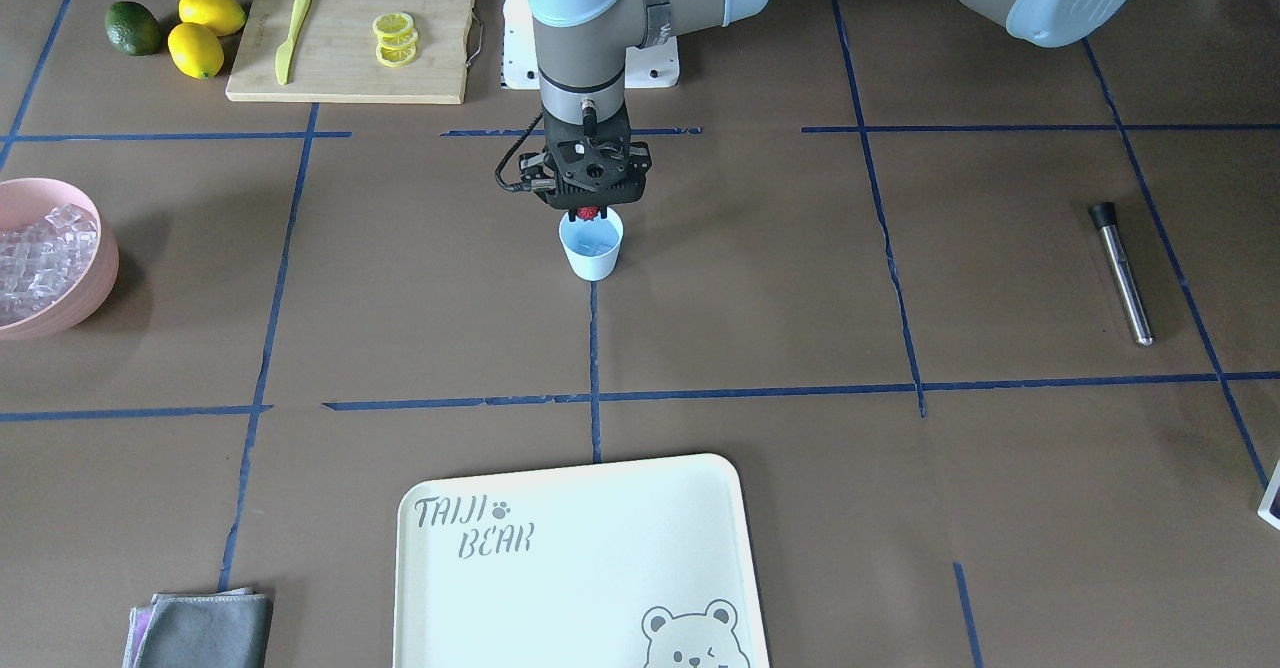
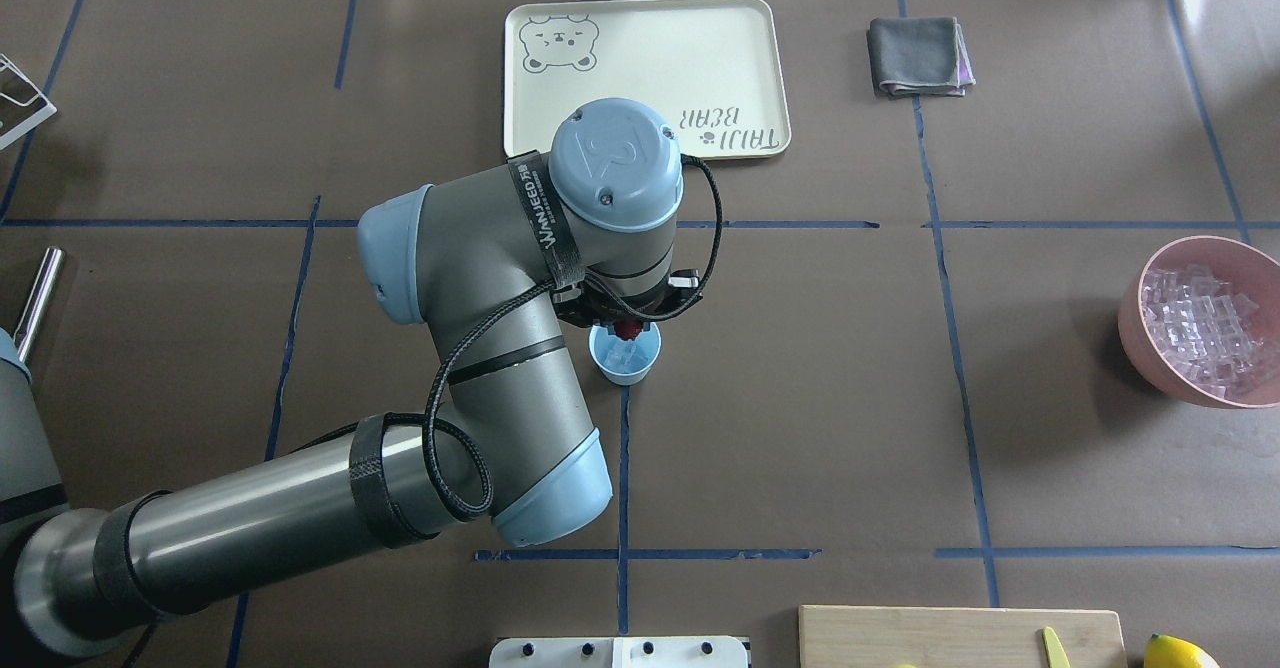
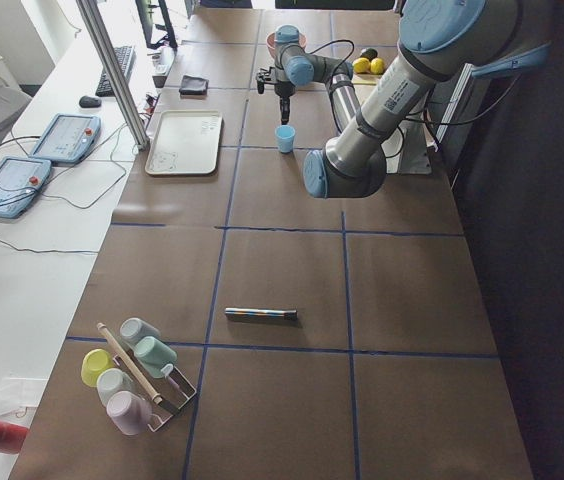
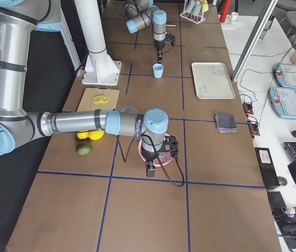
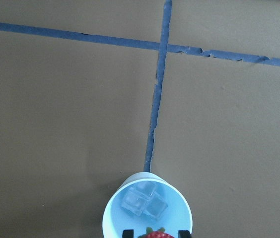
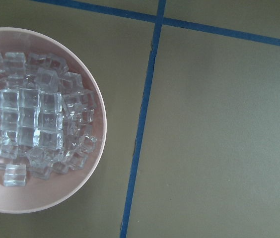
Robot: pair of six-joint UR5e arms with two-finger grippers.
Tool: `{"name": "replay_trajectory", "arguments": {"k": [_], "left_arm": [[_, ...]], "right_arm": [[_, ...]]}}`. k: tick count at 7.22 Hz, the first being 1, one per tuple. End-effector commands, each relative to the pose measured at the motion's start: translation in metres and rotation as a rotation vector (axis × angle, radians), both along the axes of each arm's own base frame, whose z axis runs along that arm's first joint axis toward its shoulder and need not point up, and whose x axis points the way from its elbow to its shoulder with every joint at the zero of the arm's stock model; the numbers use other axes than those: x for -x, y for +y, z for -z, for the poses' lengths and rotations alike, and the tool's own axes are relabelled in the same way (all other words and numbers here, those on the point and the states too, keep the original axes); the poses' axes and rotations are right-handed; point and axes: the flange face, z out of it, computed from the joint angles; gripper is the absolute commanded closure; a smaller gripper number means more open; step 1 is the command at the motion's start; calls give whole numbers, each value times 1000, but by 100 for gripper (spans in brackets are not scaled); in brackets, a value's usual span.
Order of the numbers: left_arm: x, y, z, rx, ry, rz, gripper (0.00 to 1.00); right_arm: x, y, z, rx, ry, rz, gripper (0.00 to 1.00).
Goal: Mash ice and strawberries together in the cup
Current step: 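Lower the strawberry over the light-blue cup and open the left gripper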
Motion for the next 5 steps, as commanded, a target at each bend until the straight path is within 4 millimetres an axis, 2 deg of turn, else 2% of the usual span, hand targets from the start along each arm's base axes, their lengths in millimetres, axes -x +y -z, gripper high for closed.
{"name": "replay_trajectory", "arguments": {"k": [1, 3, 4, 5], "left_arm": [[2, 2, 2, -2, 6, -3, 1], [6, 0, 2, -16, 7, -13, 0], [22, 0, -15, -67, -7, -56, 0], [57, -7, -52, -114, -20, -100, 0]], "right_arm": [[0, 0, 1, -1, 0, 0, 0], [0, 0, 0, -1, 0, 1, 0], [0, 1, -1, 2, 0, 1, 0], [0, 1, -2, 4, 0, 1, 0]]}}
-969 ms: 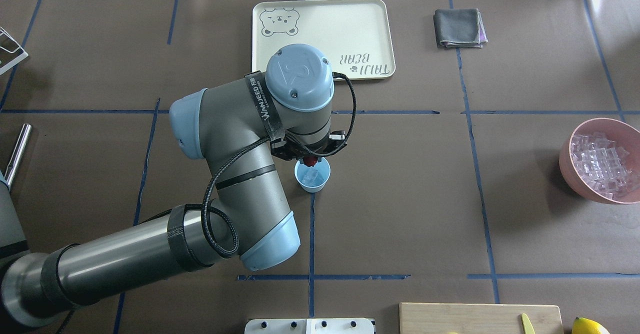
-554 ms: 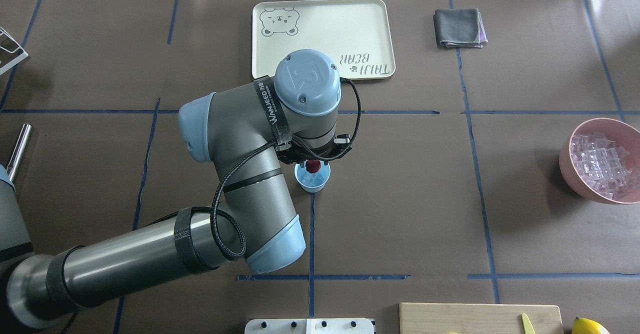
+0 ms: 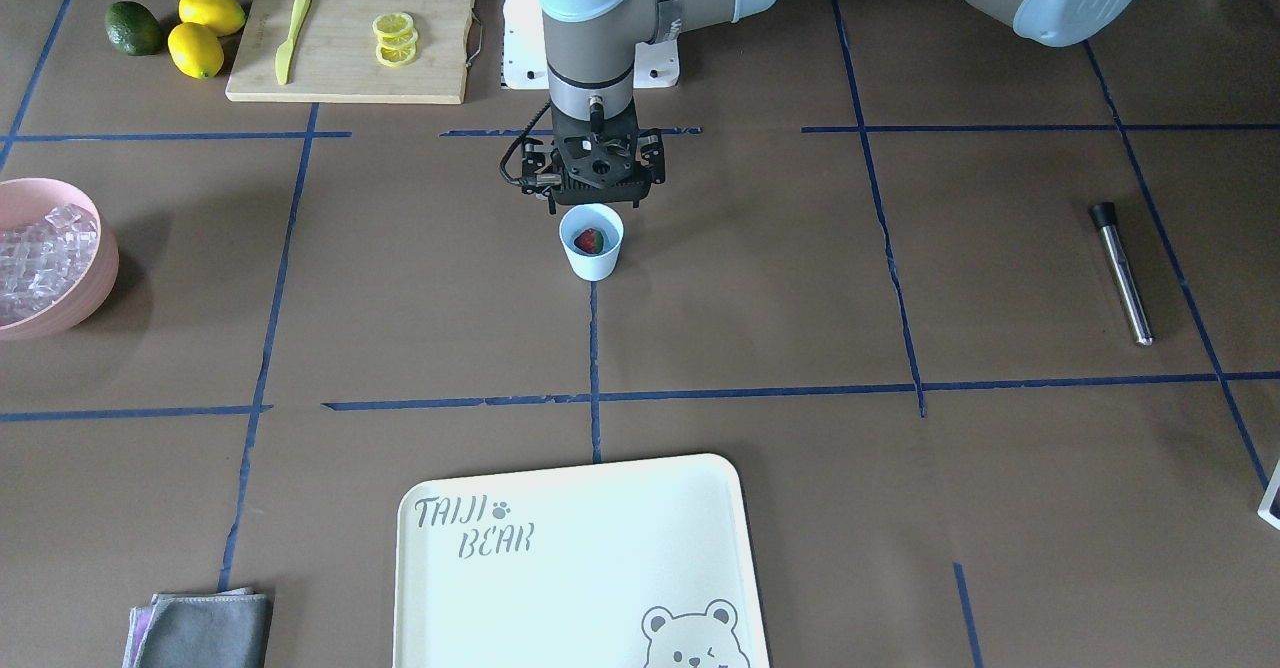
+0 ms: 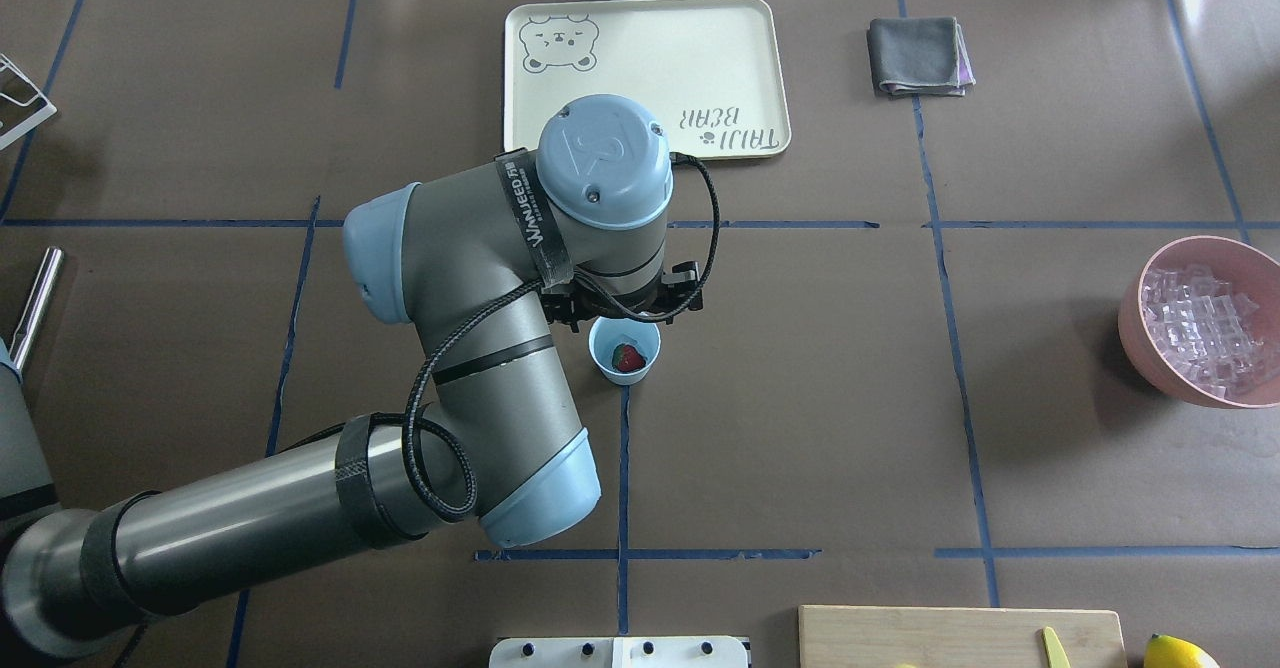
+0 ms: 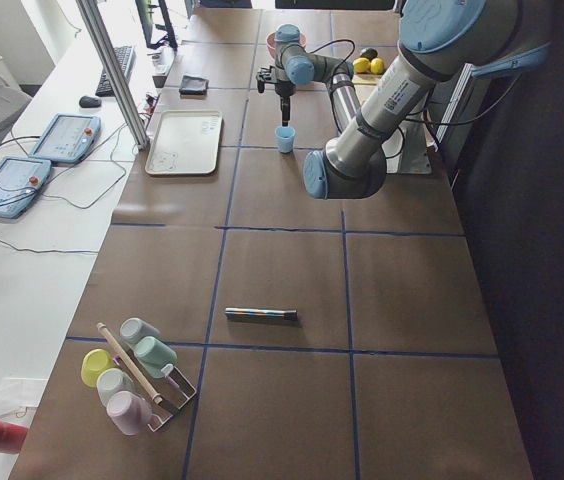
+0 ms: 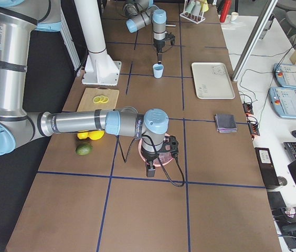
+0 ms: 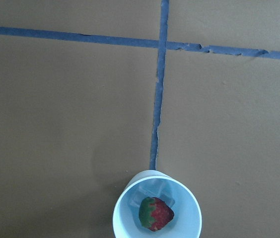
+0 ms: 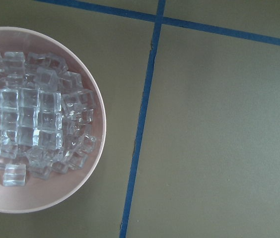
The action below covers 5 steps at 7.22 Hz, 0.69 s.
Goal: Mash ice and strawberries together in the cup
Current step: 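Lower the strawberry over the light-blue cup and open the left gripper, then withdraw the left gripper from the cup back toward its side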
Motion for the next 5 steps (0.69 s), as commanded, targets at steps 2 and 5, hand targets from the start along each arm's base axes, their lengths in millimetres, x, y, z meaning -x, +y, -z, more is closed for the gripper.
{"name": "replay_trajectory", "arguments": {"k": [2, 5], "left_arm": [[132, -19, -104, -149, -30, -129, 0], [318, -48, -219, -233, -50, -255, 0]], "right_arm": [[0, 1, -2, 4, 0, 0, 0], [0, 1, -2, 4, 0, 0, 0]]}}
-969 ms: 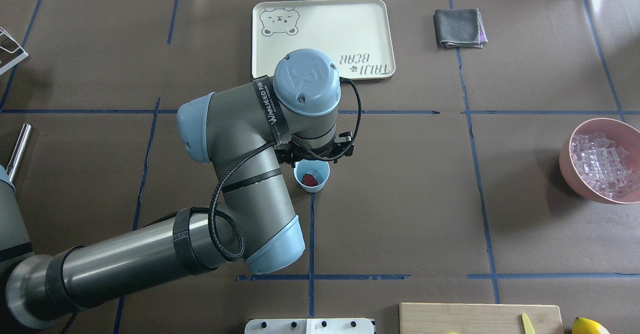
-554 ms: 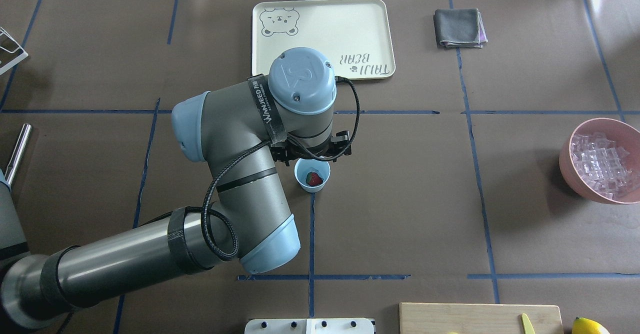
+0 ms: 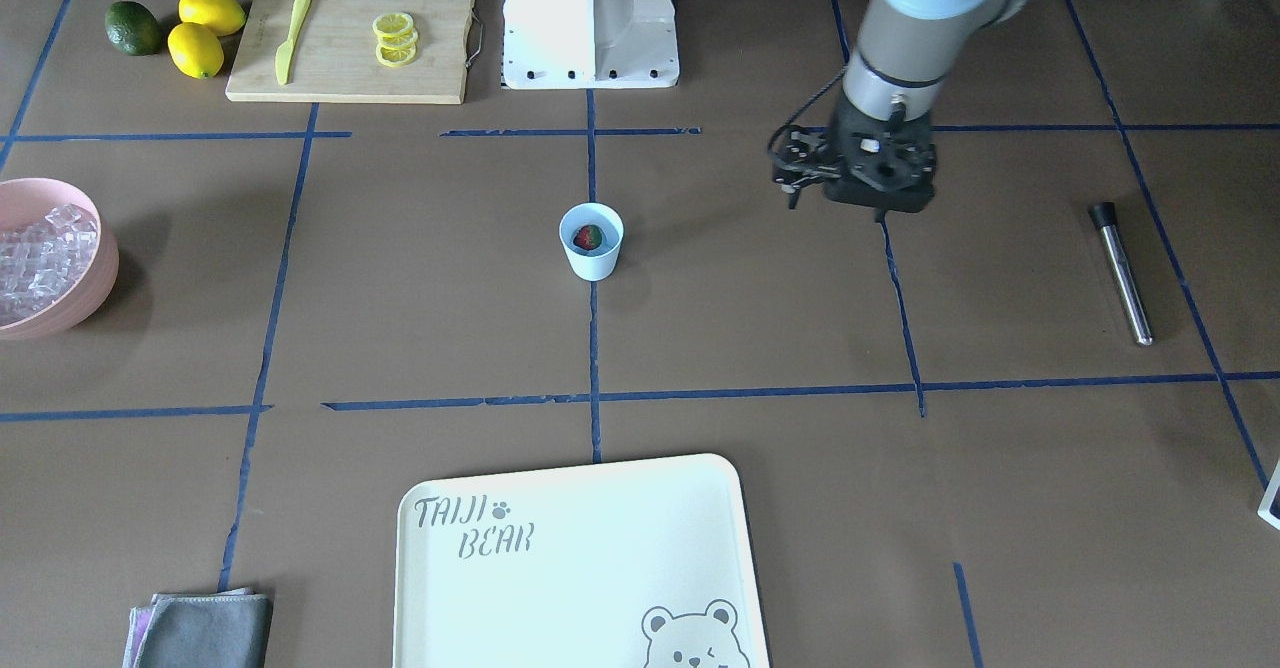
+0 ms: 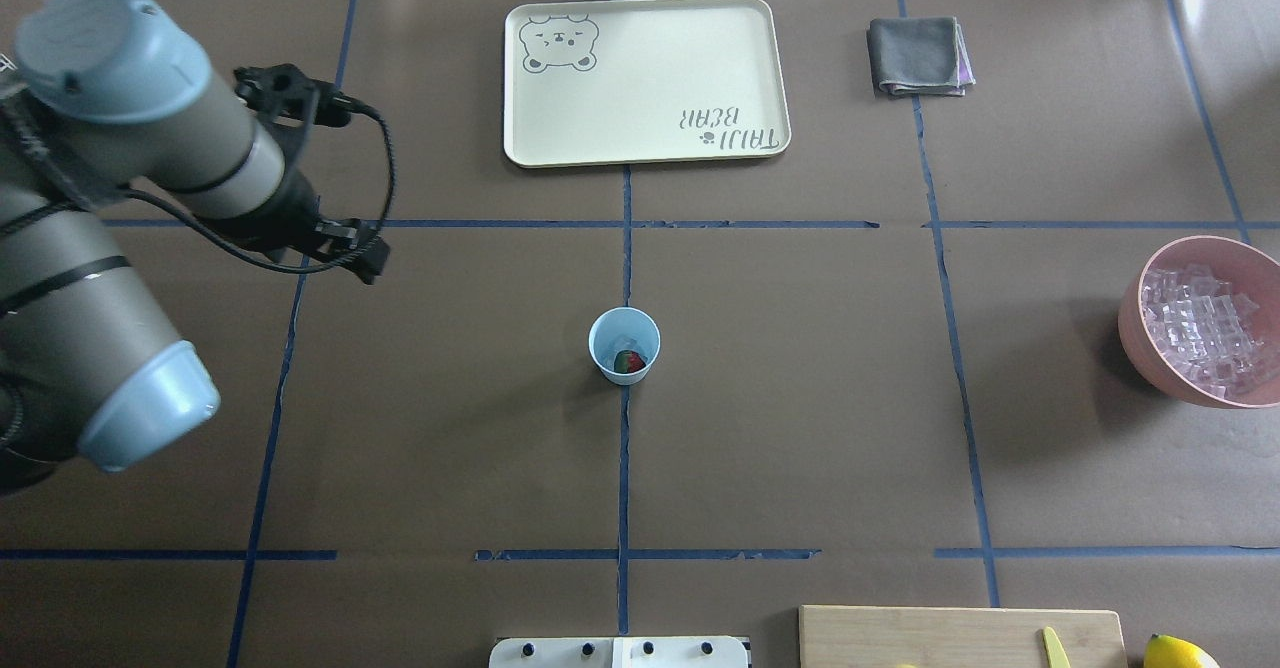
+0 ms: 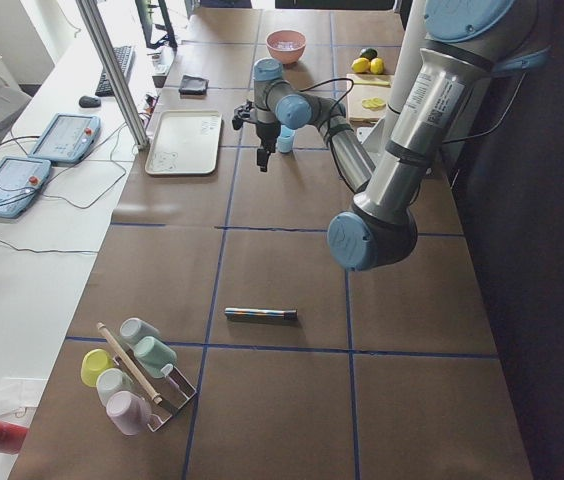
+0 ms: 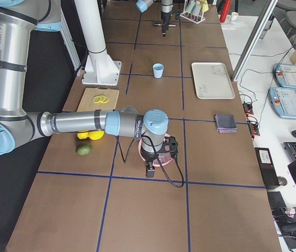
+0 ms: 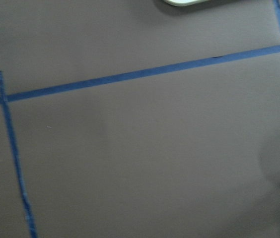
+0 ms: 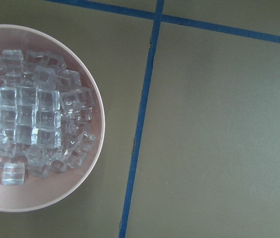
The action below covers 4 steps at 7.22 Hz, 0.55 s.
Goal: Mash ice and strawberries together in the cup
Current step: 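Withdraw the left gripper from the cup back toward its side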
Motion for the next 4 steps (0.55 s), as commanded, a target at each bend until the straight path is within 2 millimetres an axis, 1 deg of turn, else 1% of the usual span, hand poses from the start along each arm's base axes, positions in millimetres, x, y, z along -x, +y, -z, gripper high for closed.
{"name": "replay_trajectory", "arguments": {"k": [1, 2, 3, 4], "left_arm": [[149, -16, -92, -50, -9, -65, 0], [215, -16, -128, -70, 1, -76, 0], [263, -7, -184, -37, -23, -66, 0], [281, 14, -233, 42, -39, -47, 0]], "right_arm": [[0, 0, 1, -1, 0, 0, 0], [0, 1, 1, -1, -2, 0, 0], [0, 0, 1, -4, 0, 1, 0], [0, 1, 1, -2, 0, 1, 0]]}}
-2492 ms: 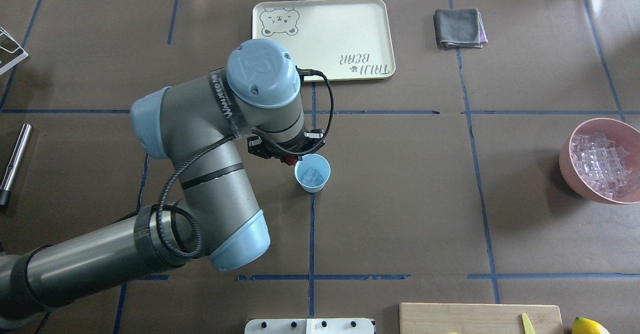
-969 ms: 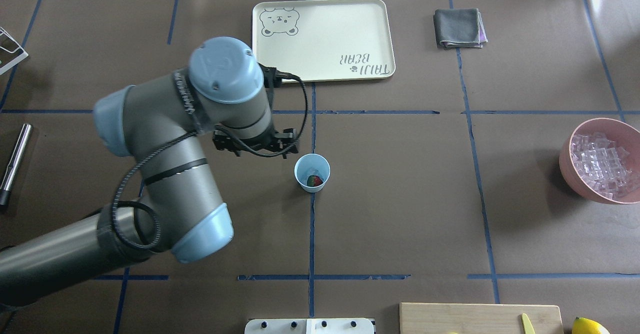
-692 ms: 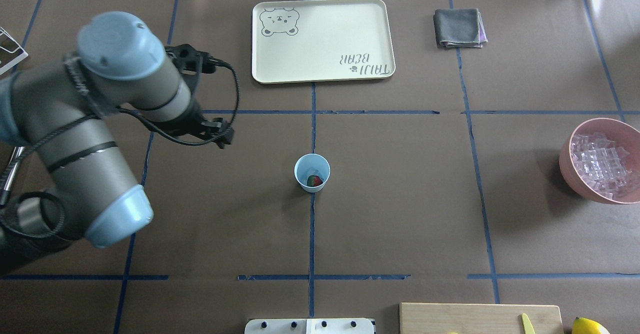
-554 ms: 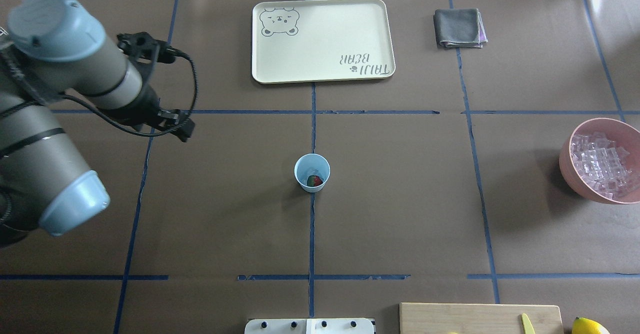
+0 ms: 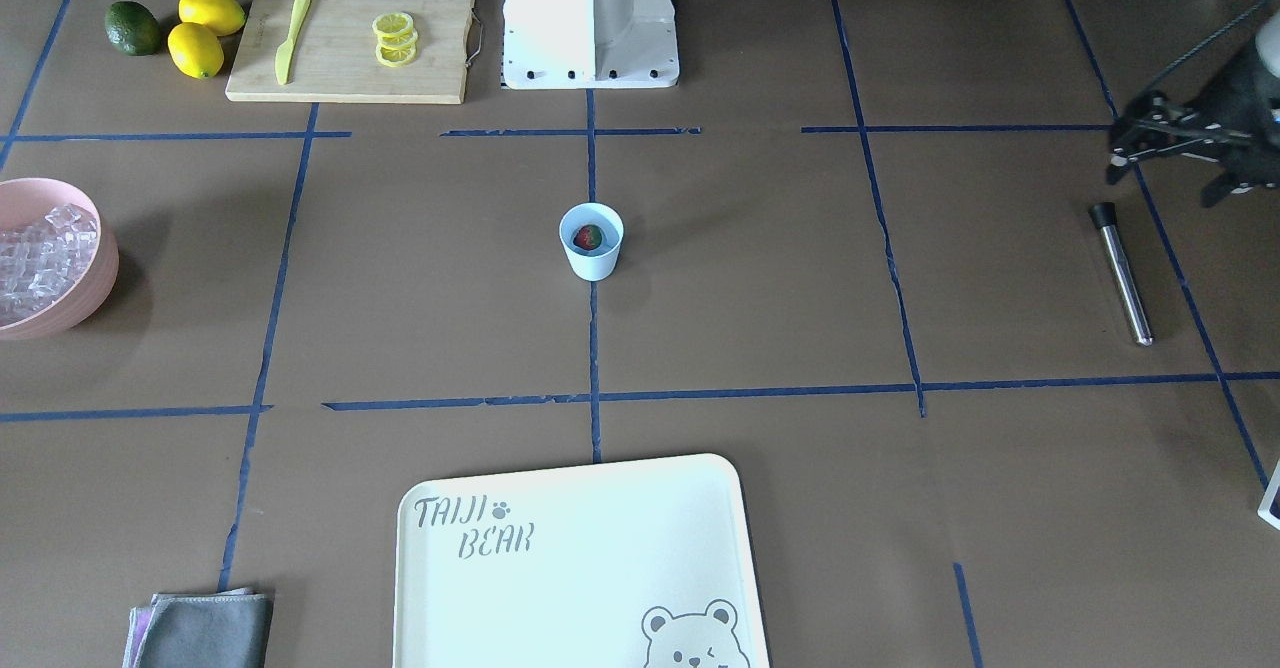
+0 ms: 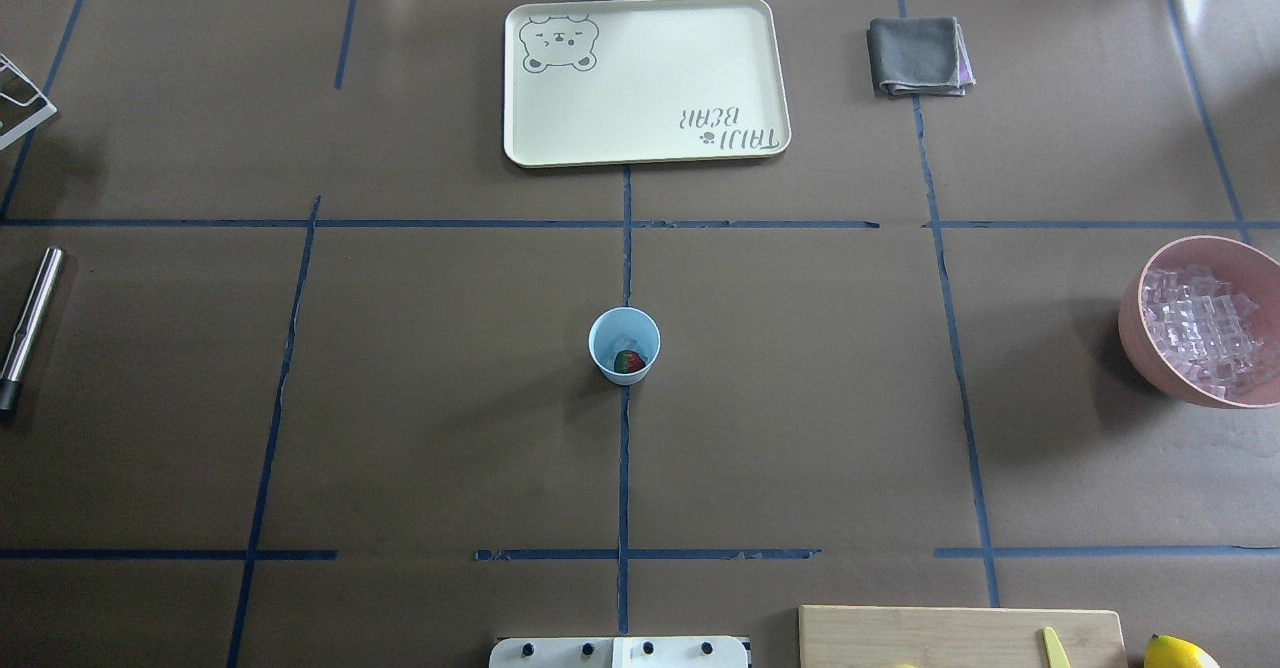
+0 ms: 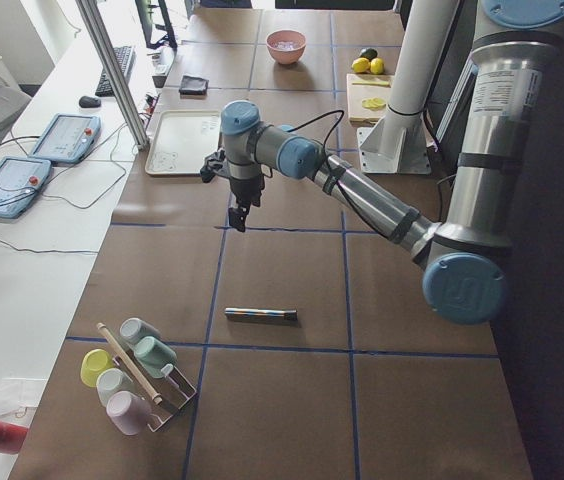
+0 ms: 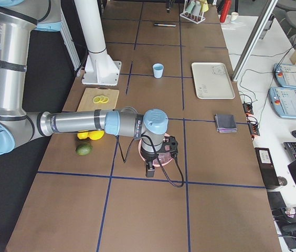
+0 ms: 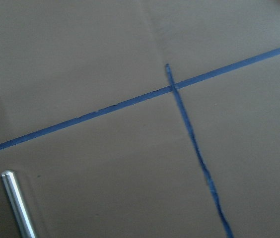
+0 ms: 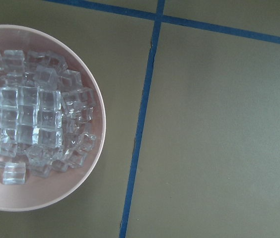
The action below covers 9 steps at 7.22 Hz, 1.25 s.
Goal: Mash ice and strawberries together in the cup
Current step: 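Withdraw the left gripper from the cup back toward its side, then lower the left gripper onto the metal pestle rod and grasp it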
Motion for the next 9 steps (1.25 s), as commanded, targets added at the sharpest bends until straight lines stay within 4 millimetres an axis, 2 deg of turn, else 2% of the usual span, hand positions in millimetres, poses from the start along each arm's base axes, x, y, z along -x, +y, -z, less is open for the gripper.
{"name": "replay_trajectory", "arguments": {"k": [1, 2, 3, 5, 8, 9], "left_arm": [[41, 27, -104, 74, -14, 19, 0], [39, 20, -148, 48, -6, 28, 0], [38, 14, -171, 46, 15, 105, 0], [29, 10, -193, 58, 64, 230, 0], [-37, 9, -196, 105, 69, 199, 0], [-49, 0, -197, 109, 57, 198, 0]], "right_arm": [[0, 0, 0, 0, 0, 0, 0], [0, 0, 0, 0, 0, 0, 0], [0, 0, 0, 0, 0, 0, 0], [0, 0, 0, 1, 1, -1, 0], [0, 0, -1, 3, 1, -1, 0], [0, 0, -1, 3, 1, -1, 0]]}}
